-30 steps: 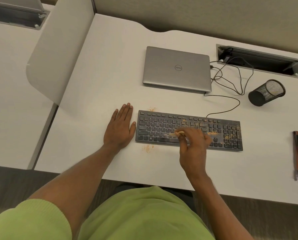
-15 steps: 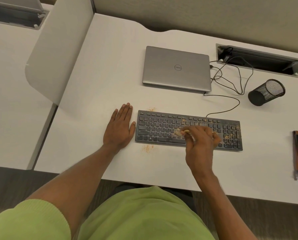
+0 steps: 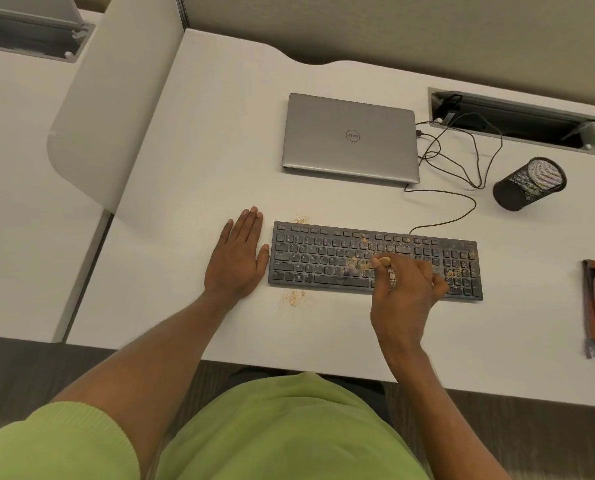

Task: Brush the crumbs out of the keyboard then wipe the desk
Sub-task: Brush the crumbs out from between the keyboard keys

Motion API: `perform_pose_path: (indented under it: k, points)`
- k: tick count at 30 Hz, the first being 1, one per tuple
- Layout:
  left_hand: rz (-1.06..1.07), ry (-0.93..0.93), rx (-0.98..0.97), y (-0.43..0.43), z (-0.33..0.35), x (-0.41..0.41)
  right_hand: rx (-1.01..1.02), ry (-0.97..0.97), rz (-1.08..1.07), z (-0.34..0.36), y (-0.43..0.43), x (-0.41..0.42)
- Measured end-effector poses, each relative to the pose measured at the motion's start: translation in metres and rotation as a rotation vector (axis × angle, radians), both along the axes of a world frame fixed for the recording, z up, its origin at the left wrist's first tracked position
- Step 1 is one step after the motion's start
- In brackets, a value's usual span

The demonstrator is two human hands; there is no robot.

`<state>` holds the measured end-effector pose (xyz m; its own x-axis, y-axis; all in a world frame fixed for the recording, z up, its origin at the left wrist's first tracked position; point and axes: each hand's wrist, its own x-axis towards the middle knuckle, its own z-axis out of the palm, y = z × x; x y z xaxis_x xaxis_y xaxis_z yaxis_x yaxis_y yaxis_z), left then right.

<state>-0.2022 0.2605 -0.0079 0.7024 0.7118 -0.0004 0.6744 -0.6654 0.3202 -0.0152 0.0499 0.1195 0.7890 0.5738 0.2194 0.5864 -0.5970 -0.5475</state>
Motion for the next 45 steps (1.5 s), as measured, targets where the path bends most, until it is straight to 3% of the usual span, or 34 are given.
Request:
perform_pose_path:
  k: [6, 25, 32, 37, 41, 45]
  points:
    - [-0.001, -0.003, 0.001, 0.0, 0.001, 0.001, 0.062, 0.087, -0.054, -0.009, 0.006, -0.01]
    - [0.002, 0.007, 0.006, -0.001, 0.0, 0.001, 0.108, 0.063, -0.023, -0.012, -0.003, -0.009]
    - [0.0, 0.001, 0.008, 0.0, -0.001, 0.001, 0.08, 0.053, 0.058, -0.016, -0.013, -0.019]
    - [0.002, 0.01, 0.008, 0.0, 0.0, 0.001, 0.209, 0.125, 0.31, -0.013, 0.006, -0.031]
    - [0.0, 0.011, 0.003, -0.001, 0.001, 0.001, 0.128, 0.191, 0.421, -0.018, 0.022, -0.035]
    - [0.0, 0.011, 0.003, 0.0, 0.001, 0.001, 0.035, 0.147, 0.352, -0.018, 0.012, -0.023]
